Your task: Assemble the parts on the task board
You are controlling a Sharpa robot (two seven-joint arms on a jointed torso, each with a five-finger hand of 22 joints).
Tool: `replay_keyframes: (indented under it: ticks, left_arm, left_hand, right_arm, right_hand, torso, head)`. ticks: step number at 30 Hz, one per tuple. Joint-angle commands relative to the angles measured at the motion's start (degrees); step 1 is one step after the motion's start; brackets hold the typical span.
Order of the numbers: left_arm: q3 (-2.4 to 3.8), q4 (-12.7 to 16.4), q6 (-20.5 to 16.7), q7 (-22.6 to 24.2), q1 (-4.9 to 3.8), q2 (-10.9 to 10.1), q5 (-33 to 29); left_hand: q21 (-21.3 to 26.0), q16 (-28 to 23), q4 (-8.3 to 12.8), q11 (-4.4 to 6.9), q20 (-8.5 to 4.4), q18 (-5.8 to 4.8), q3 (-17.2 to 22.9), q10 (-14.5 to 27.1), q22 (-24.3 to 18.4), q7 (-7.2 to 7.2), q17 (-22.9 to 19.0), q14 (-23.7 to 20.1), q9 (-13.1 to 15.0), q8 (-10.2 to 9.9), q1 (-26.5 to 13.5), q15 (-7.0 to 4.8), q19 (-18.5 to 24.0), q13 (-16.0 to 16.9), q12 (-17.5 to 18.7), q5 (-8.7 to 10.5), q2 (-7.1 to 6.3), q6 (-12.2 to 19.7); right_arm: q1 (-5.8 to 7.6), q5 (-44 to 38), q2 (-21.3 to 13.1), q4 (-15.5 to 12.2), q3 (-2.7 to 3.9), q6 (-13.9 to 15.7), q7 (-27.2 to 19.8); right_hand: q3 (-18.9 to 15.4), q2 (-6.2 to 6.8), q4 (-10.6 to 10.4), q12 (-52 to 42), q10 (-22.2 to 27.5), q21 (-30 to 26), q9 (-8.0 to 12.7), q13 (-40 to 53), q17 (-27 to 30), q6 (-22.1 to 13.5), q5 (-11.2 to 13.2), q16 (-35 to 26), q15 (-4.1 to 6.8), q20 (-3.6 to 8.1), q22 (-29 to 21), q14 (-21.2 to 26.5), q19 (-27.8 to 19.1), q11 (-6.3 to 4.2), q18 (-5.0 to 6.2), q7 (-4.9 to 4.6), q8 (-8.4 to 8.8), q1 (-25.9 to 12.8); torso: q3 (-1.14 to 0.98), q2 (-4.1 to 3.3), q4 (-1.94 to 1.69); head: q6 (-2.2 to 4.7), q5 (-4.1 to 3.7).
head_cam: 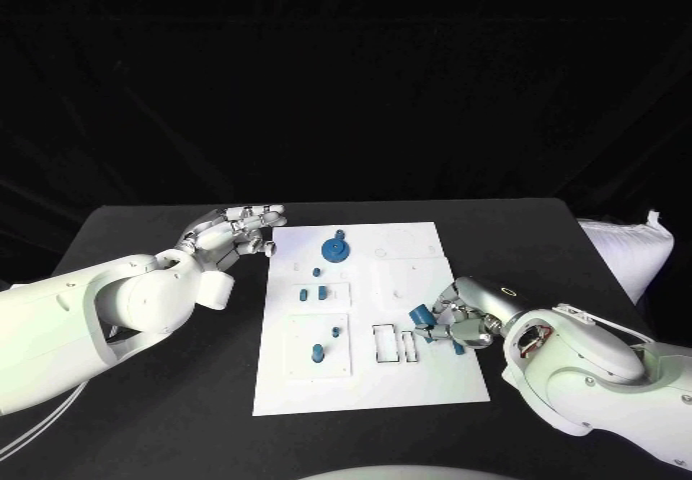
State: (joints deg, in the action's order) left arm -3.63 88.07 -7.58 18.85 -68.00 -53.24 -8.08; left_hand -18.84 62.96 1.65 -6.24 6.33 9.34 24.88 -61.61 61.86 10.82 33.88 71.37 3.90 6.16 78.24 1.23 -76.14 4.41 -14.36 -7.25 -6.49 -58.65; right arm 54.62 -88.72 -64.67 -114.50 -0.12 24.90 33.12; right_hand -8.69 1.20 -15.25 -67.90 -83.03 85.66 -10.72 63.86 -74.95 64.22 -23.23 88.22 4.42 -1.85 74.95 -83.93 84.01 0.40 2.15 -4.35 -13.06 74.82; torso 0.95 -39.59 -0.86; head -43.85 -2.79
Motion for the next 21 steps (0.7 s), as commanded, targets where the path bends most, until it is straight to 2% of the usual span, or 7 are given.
replay_keyframes:
  ticks: [1, 5, 9, 11, 14, 21]
  left_arm:
    - [0.04, 0.15, 1.36, 0.15, -0.01, 0.14, 0.19]
    - [0.04, 0.17, 1.53, 0.09, -0.01, 0.19, 0.19]
    - [0.04, 0.19, 1.62, 0.08, -0.01, 0.23, 0.19]
    - [0.04, 0.22, 1.65, 0.09, -0.01, 0.22, 0.19]
    - [0.04, 0.24, 1.64, 0.13, -0.01, 0.22, 0.19]
    - [0.04, 0.38, 1.65, 0.14, -0.01, 0.17, 0.19]
  left_hand:
    - [0.40, 0.26, 0.07, -0.17, 0.17, 0.91, -0.28, 0.47, -0.09, -0.06, -0.05, -0.47, -0.01, 0.34, -0.31, -0.02, 0.32, -0.10, -0.44, 0.03, 0.23, 0.45]
    - [0.41, 0.26, 0.02, -0.19, 0.18, 0.91, -0.35, 0.51, -0.10, -0.05, -0.11, -0.49, -0.01, 0.35, -0.42, -0.01, 0.32, -0.10, -0.48, 0.04, 0.22, 0.47]
    - [0.41, 0.26, 0.02, -0.19, 0.18, 0.91, -0.35, 0.51, -0.10, -0.05, -0.11, -0.49, -0.01, 0.35, -0.42, -0.01, 0.32, -0.10, -0.48, 0.04, 0.22, 0.47]
    - [0.44, 0.33, -0.09, -0.23, 0.22, 0.89, -0.54, 0.64, -0.15, -0.01, -0.16, -0.51, -0.02, 0.36, -0.71, 0.04, 0.33, -0.12, -0.59, 0.07, 0.17, 0.55]
    - [0.46, 0.36, -0.14, -0.24, 0.23, 0.89, -0.61, 0.69, -0.16, -0.01, -0.16, -0.51, -0.03, 0.36, -0.83, 0.05, 0.33, -0.12, -0.63, 0.08, 0.15, 0.58]
    - [0.46, 0.36, -0.14, -0.24, 0.23, 0.89, -0.61, 0.69, -0.16, -0.01, -0.16, -0.51, -0.03, 0.36, -0.83, 0.05, 0.33, -0.12, -0.63, 0.08, 0.15, 0.58]
  right_arm:
    - [0.15, 3.63, 0.28, -0.54, 0.00, -0.18, -0.19]
    - [0.26, 4.55, 1.47, -0.34, 0.02, -3.42, 0.01]
    - [0.22, 5.33, 2.83, -0.06, 0.00, -5.19, 0.24]
    - [0.19, 5.54, 3.44, 0.02, -0.01, -5.53, 0.34]
    - [0.14, 5.59, 4.50, 0.30, -0.02, -6.03, 0.52]
    - [0.11, 4.64, 6.19, 1.68, -0.03, -6.35, 0.85]
  right_hand:
    - [0.37, -2.15, 0.23, -11.41, -2.61, 0.01, -1.23, 17.58, -12.28, 0.90, -1.19, 0.28, 0.38, 0.58, 10.89, -5.53, 3.96, -1.43, -0.83, 0.91, 0.24, 3.09]
    - [0.22, -2.01, 0.16, -11.19, -2.53, 0.00, -1.35, 17.48, -12.27, 0.88, -1.21, 0.27, 0.35, 0.58, 10.88, -5.53, 3.96, -1.39, -0.82, 0.84, 0.31, 3.03]
    - [-0.43, -2.43, -1.03, -11.26, -2.65, 0.03, -1.73, 17.68, -12.30, 1.17, -0.40, 0.29, 0.27, 0.54, 10.92, -5.54, 3.97, -1.32, -0.84, 0.80, 0.33, 1.40]
    - [-1.15, -2.79, -1.39, -11.53, -2.84, 0.17, -1.99, 17.97, -12.38, 1.44, 0.01, 0.33, 0.24, 0.51, 11.06, -5.55, 4.04, -1.31, -0.88, 0.82, 0.30, -0.40]
    - [-2.08, -3.17, -1.40, -11.83, -3.07, 0.26, -2.43, 18.32, -12.55, 1.93, 0.49, 0.43, 0.36, 0.56, 11.15, -5.59, 4.09, -1.48, -0.90, 1.05, 0.15, -2.32]
    - [-2.41, -3.39, -1.37, -11.69, -3.07, 0.23, -2.68, 18.28, -12.51, 2.16, 0.74, 0.41, 0.45, 0.62, 11.13, -5.58, 4.08, -1.58, -0.89, 1.19, 0.08, -2.89]
  torso:
    - [0.03, -0.07, -0.01]
    - [0.03, -0.07, -0.03]
    - [0.05, -0.03, -0.09]
    - [0.10, 0.00, -0.14]
    - [0.05, -0.06, -0.05]
    - [0.08, -0.06, -0.03]
  head:
    - [-0.01, -0.21]
    - [-0.18, -0.26]
    - [-0.21, -0.12]
    - [-0.30, -0.16]
    - [-0.24, 0.00]
    - [-0.28, 0.26]
